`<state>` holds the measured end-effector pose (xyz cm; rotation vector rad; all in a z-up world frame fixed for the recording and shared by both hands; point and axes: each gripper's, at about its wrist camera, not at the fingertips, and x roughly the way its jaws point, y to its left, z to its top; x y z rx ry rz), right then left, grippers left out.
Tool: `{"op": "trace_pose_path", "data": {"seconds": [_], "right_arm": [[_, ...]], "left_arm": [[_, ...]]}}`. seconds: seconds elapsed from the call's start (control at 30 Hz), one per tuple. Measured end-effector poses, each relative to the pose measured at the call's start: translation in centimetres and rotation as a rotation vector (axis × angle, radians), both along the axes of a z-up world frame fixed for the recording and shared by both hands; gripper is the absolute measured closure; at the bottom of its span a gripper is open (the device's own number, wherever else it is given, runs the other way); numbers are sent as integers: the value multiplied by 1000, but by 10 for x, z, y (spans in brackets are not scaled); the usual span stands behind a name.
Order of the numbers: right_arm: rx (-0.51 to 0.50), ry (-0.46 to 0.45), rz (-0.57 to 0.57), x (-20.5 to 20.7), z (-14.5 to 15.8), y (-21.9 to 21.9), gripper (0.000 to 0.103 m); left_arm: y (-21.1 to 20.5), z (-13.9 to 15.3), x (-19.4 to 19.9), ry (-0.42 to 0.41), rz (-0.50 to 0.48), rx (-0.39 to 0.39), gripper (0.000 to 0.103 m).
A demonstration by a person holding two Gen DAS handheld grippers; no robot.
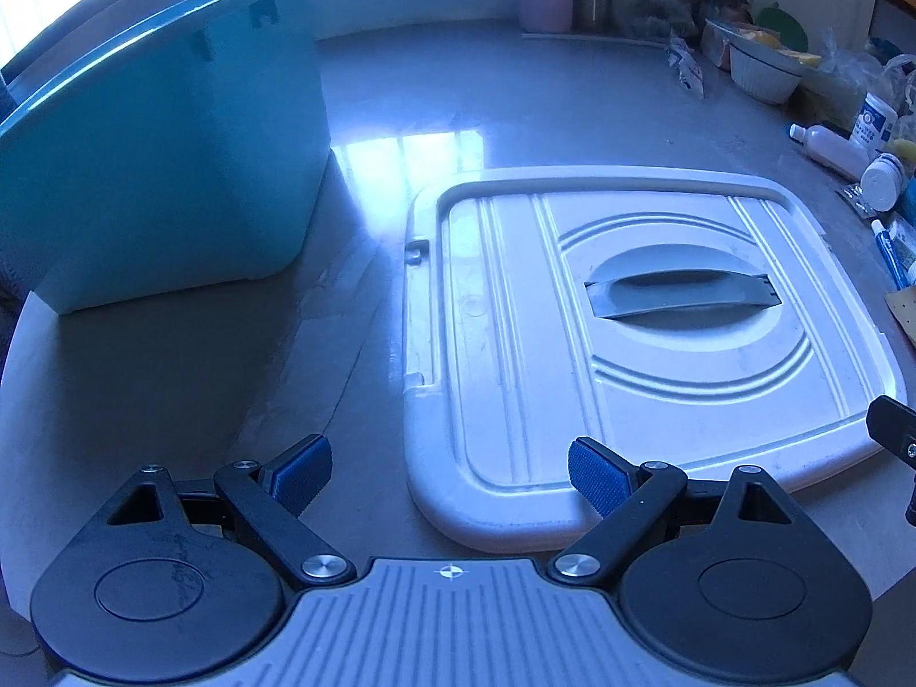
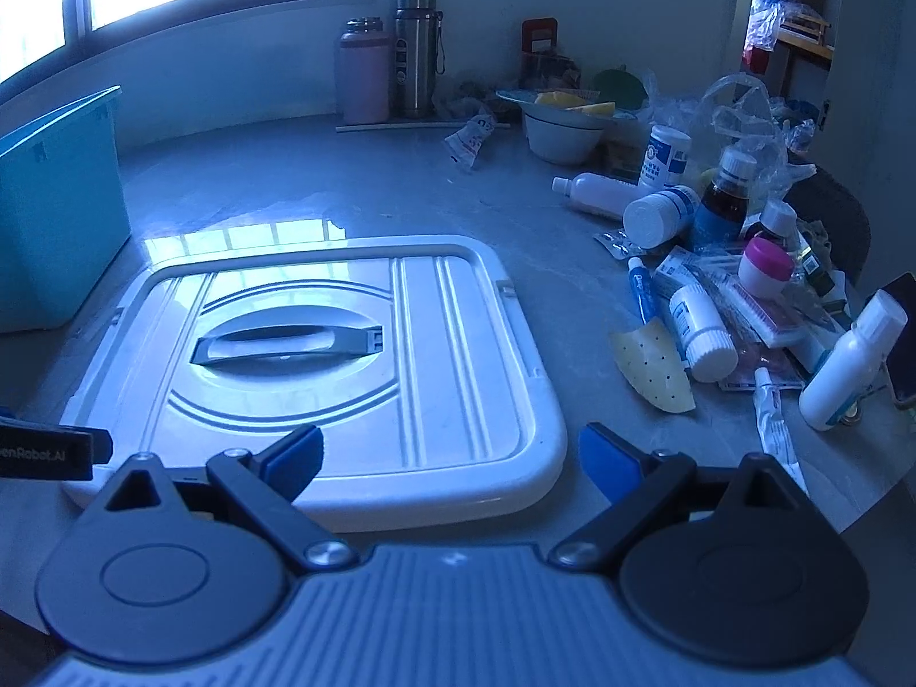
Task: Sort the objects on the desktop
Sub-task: 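Move both tools over the white lid toward its rim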
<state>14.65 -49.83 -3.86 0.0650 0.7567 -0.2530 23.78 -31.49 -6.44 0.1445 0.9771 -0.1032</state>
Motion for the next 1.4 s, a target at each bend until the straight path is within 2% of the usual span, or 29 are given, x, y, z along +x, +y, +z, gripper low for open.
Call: {"op": "trace_pose_path", "data": {"seconds": [0.53,0.73,1.03,1.13,1.3,1.4], "right_arm": [[22,46,-2,26,-12,-26,7],[22,91,69,47,-20,-38,7],[90,171,56,75,-32,-64,5],[90,174,65,76,-36,-62,4],[162,185,39,75,-40,-70,4],[181,190,31,74,-42,-72,4]], "left_arm": [[-11,-12,28,37,46,-19,11],[-13,-15,39,46,74,-31,11],[-13,-17,51,52,122,-18,11],[-10,-19,52,50,130,-36,10],[-13,-21,54,52,123,-32,9],[-12,-22,53,58,117,-61,9]]}}
